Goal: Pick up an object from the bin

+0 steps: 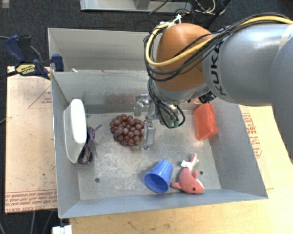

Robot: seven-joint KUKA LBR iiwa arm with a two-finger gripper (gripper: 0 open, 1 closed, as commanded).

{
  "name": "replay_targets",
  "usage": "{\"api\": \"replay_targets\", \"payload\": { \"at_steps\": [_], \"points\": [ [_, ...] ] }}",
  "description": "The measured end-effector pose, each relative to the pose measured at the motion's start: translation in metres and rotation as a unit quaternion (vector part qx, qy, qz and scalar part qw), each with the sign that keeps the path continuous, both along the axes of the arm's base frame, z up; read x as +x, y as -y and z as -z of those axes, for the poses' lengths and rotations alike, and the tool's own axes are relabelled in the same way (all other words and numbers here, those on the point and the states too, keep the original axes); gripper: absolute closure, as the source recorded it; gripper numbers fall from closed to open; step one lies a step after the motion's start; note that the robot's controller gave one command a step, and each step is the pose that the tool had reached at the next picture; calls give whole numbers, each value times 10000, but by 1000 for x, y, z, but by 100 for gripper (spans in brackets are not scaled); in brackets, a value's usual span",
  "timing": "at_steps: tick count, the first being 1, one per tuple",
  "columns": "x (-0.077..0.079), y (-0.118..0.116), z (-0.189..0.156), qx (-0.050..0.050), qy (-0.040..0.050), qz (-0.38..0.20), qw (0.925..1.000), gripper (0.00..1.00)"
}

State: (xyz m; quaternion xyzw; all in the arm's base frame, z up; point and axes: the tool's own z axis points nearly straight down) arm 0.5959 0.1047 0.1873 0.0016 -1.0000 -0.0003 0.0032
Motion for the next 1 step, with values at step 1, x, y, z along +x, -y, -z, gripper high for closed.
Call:
{"api": "replay_targets", "payload": {
  "at_steps": [1],
  "points": [
    [1, 0, -5, 4, 37, 8, 10000, 0]
  ]
}}
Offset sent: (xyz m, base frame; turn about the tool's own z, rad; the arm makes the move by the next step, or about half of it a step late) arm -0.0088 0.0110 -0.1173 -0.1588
